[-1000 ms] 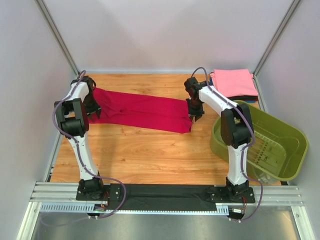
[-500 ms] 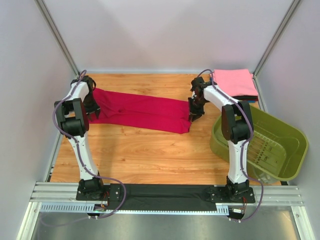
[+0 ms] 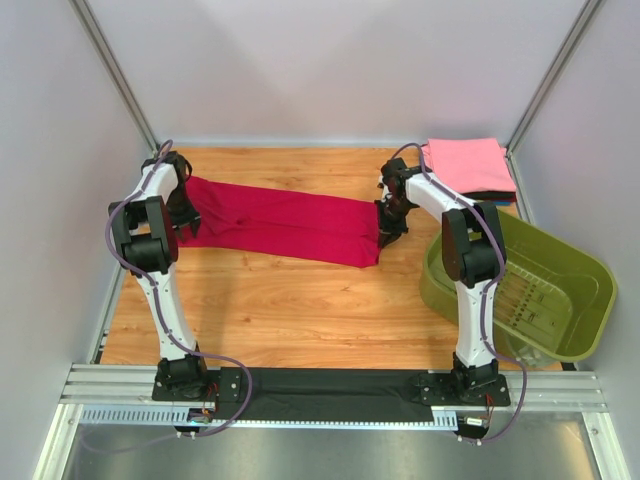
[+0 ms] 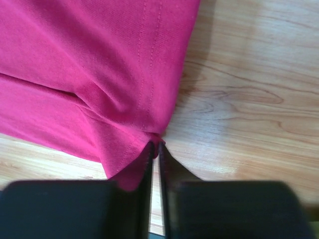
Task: Fold and stack the t-shirts
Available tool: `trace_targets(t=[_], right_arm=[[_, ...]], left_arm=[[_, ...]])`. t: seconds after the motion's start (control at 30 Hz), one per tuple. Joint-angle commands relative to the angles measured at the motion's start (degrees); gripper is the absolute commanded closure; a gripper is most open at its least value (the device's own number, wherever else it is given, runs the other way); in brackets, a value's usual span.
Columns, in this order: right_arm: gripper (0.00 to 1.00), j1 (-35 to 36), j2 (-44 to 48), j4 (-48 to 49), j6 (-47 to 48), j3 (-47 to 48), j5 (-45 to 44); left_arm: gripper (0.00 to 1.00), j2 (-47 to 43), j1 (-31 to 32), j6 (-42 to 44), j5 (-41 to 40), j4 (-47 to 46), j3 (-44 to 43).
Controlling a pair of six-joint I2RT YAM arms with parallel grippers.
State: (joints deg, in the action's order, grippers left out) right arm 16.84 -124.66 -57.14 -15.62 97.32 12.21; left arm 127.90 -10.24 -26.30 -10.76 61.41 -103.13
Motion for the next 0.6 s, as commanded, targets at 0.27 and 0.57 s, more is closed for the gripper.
trace_targets(t=[0.27, 0.57], right_arm=[[1.00, 0.3, 1.2, -1.3, 2.5, 3.8, -4.7], [1.00, 1.5, 3.8, 1.8, 1.6, 1.5, -7.5]], left_arm=[[0.57, 1.7, -0.4, -0.2, -2.6, -0.8, -0.1], [0.58, 2.3, -0.4, 0.4, -2.5, -1.0, -0.8]])
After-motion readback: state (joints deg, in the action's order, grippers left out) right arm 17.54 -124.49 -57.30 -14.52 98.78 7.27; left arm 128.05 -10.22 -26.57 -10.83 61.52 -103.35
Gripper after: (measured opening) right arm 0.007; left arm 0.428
